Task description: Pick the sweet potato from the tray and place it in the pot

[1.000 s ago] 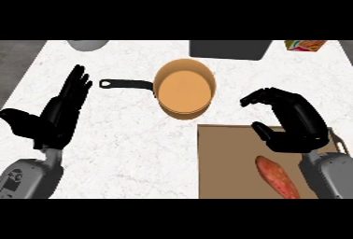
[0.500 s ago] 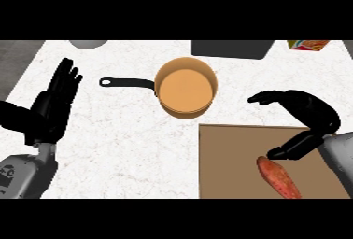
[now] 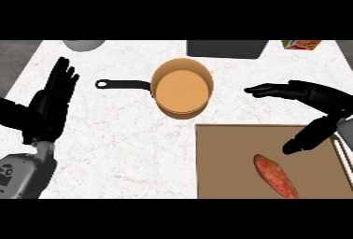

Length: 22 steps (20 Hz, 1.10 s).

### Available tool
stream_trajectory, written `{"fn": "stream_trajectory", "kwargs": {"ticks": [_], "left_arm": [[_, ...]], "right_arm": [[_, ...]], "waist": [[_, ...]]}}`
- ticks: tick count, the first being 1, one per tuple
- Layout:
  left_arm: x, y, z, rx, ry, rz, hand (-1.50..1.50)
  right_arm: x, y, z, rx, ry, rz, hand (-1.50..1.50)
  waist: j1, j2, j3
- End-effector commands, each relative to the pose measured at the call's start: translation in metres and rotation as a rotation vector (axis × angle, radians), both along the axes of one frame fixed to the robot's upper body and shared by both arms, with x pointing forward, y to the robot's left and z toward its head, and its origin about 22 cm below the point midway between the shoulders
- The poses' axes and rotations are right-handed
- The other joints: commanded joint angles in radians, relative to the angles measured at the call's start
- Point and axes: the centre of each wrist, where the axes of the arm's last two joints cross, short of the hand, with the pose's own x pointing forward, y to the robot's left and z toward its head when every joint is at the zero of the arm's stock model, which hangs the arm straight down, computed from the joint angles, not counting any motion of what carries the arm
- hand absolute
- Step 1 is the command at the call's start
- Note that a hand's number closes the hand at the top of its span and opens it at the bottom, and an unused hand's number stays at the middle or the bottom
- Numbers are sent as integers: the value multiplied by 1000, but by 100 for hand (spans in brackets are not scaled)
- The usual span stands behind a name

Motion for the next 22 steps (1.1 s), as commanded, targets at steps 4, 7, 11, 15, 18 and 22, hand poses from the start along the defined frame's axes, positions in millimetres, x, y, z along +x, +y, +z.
{"fn": "stream_trajectory", "kwargs": {"ticks": [4, 7, 11, 15, 18, 22], "left_arm": [[-7, 7, -5, 15, 11, 14, 0], [-8, -5, -6, -5, 5, 29, 0], [-3, 14, 3, 2, 10, 36, 0], [0, 17, -1, 3, 13, 43, 0], [0, 8, 0, -7, 19, 39, 0], [-11, 14, 14, 7, 9, 51, 0]], "right_arm": [[-10, 20, 33, -319, -62, 355, -150], [-24, 20, 21, -424, -107, 419, -150], [-25, 27, 15, -534, -125, 453, -150], [-32, 29, -5, -500, -137, 467, -150], [-40, 21, -24, -524, -114, 485, -150], [-51, 19, -39, -579, -135, 493, -150]], "waist": [[-6, -9, -2], [-26, -11, -1], [-25, -9, -3], [-44, -10, -3], [-48, -10, -3], [-47, -14, -2]]}}
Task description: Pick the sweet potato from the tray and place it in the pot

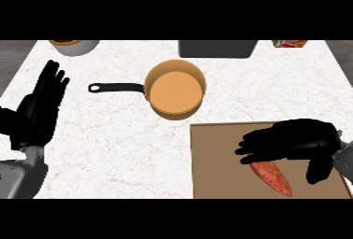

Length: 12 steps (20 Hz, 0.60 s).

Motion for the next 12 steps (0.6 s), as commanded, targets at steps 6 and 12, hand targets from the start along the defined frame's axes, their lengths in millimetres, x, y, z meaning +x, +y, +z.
{"fn": "stream_trajectory", "kwargs": {"ticks": [6, 12], "left_arm": [[-10, 3, -8, 10, -3, -5, 0], [-4, 3, -7, 11, -15, 17, 0]], "right_arm": [[8, -4, -35, -64, 21, 29, -150], [7, 10, -41, -61, 45, 50, -150]], "waist": [[-3, 0, 0], [-6, -1, 0]]}}
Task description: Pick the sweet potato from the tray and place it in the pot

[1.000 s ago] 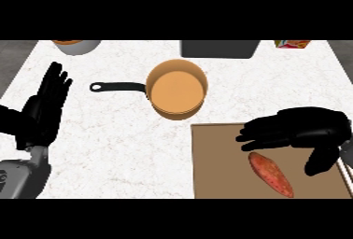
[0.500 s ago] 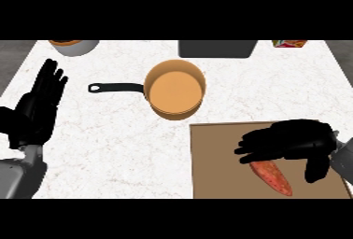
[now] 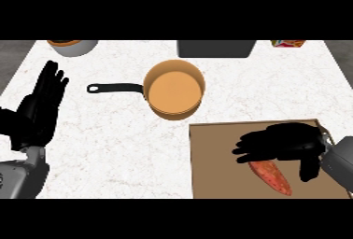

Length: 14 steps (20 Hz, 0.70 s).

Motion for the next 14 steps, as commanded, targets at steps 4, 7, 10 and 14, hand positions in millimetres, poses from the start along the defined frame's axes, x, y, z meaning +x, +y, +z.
{"fn": "stream_trajectory", "kwargs": {"ticks": [4, 7, 10, 14], "left_arm": [[-1, 14, 11, -5, 11, 11, 0], [3, 16, 8, -14, 18, -1, 0], [-10, -11, -12, 2, 7, 0, 0], [-6, 17, -18, -2, 0, 6, 0]], "right_arm": [[-6, 11, -16, -12, 67, 48, -150], [-22, 1, -30, -14, 62, 42, -150], [10, -5, -32, -44, 56, 12, -150], [-2, 10, -53, -17, 60, 37, -150]], "waist": [[-4, -2, 0], [-9, -2, 0], [1, 0, 0], [-3, 0, 0]]}}
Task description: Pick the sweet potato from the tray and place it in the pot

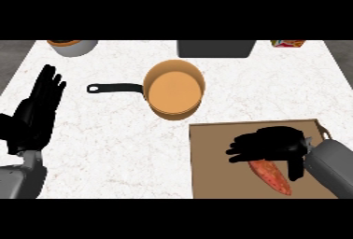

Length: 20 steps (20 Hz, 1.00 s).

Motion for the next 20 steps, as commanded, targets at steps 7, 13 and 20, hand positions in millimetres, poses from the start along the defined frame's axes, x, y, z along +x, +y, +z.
{"fn": "stream_trajectory", "kwargs": {"ticks": [7, 13, 20], "left_arm": [[6, 0, -6, -2, 5, -1, 0], [7, 0, 6, 6, 3, 10, 0], [2, -5, 6, 13, 17, 18, 0]], "right_arm": [[-15, 10, -20, 42, 14, 189, 150], [-17, -10, -33, 62, -5, 200, 150], [-13, 111, -27, 117, -47, -259, 150]], "waist": [[-7, -1, 0], [-4, 1, 0], [-36, -27, -9]]}}
